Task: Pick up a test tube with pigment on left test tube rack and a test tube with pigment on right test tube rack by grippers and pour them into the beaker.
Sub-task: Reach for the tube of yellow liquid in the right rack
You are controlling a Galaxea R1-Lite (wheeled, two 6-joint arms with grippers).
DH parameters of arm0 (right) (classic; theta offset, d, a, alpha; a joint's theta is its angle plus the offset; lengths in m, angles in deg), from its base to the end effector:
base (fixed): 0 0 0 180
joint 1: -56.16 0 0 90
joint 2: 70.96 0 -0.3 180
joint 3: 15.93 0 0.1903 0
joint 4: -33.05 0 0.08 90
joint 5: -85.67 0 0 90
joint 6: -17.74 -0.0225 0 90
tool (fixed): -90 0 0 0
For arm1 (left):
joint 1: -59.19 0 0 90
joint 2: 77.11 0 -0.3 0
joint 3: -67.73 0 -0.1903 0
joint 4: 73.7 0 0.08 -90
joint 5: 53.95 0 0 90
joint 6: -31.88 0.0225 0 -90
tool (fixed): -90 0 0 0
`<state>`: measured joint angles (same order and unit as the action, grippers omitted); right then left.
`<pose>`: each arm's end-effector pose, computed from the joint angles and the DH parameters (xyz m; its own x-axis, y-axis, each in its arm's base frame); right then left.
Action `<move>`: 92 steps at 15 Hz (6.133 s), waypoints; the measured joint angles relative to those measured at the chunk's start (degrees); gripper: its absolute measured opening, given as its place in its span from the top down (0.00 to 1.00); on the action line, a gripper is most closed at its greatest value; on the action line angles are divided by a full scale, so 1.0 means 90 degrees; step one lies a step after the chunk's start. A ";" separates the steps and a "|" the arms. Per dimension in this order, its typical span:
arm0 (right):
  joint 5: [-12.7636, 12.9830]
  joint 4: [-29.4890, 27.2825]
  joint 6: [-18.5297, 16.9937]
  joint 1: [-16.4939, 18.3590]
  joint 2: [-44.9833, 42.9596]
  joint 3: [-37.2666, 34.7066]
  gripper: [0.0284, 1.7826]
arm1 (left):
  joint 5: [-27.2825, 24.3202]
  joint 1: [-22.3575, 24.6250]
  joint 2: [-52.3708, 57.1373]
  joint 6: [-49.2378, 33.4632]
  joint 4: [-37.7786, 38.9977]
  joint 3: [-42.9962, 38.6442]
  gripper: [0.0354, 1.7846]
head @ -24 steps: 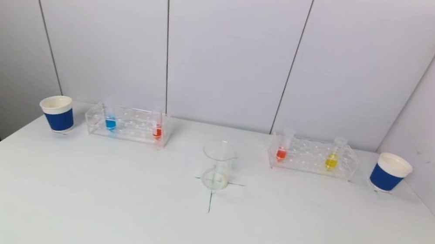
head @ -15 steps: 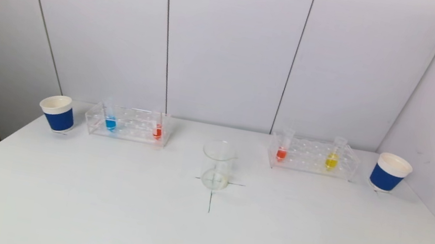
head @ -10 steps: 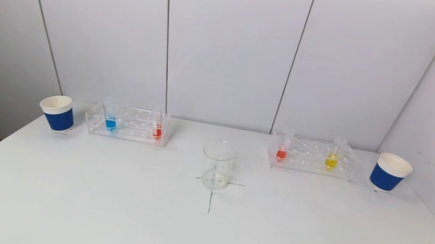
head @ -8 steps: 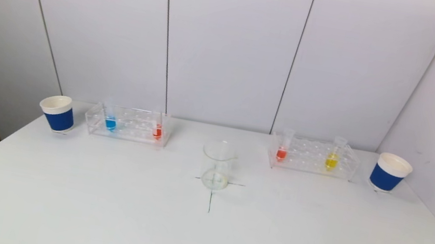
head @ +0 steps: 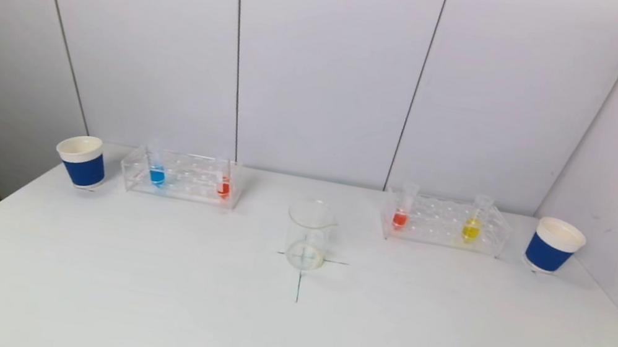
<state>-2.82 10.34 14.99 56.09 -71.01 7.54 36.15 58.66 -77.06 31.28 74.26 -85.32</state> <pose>-0.0230 -0.0006 0.0771 0.9996 -0.0251 0.0141 0.0244 0.9985 0.0483 -0.0283 0.0003 0.0771 0.9961 -0.0075 -0.0879 0.0066 0.9999 -0.0103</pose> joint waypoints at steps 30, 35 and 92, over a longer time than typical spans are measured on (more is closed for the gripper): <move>-0.0263 0.2924 -0.0015 -0.0303 0.6777 0.3725 0.01 | -0.0003 0.0000 0.0000 0.0000 0.0000 0.0003 0.01; -0.0198 0.4569 0.0001 -0.0362 0.8027 0.3346 0.01 | 0.0000 0.0000 0.0000 0.0003 0.0000 0.0003 0.01; 0.0909 0.9579 0.0034 -0.0429 1.4854 0.5189 0.01 | 0.0000 0.0000 0.0000 0.0003 0.0000 0.0003 0.01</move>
<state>5.36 96.55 15.29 52.23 62.67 54.24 36.15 58.66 -77.06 31.30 74.26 -85.29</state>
